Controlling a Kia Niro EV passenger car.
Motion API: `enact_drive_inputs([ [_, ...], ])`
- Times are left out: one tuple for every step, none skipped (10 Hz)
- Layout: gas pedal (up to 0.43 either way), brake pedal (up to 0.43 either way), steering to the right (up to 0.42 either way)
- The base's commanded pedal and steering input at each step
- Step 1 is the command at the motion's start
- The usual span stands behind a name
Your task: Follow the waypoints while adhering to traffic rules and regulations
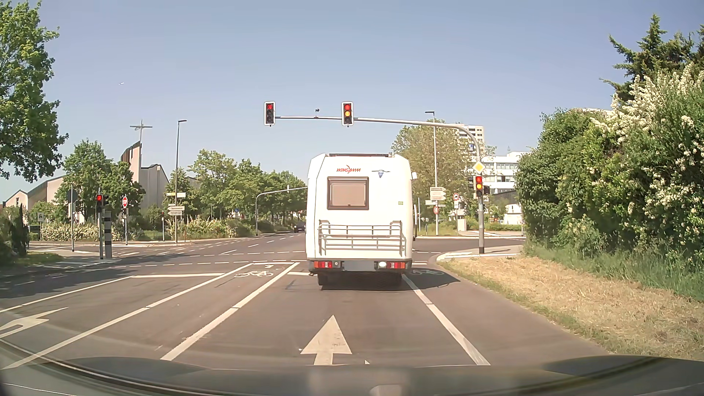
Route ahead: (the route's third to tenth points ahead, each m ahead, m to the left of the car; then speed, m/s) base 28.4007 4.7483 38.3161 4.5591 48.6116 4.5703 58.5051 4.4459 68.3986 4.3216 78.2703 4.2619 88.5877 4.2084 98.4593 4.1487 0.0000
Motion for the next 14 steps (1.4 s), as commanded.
enact_drive_inputs([
  [0.000,0.293,0.005],
  [0.000,0.293,0.005],
  [0.000,0.293,0.005],
  [0.000,0.293,0.005],
  [0.000,0.299,0.005],
  [0.000,0.293,0.005],
  [0.000,0.293,0.005],
  [0.000,0.293,0.005],
  [0.000,0.293,0.005],
  [0.000,0.293,0.005],
  [0.000,0.293,0.005],
  [0.000,0.293,0.005],
  [0.000,0.293,0.005],
  [0.000,0.293,0.005],
])
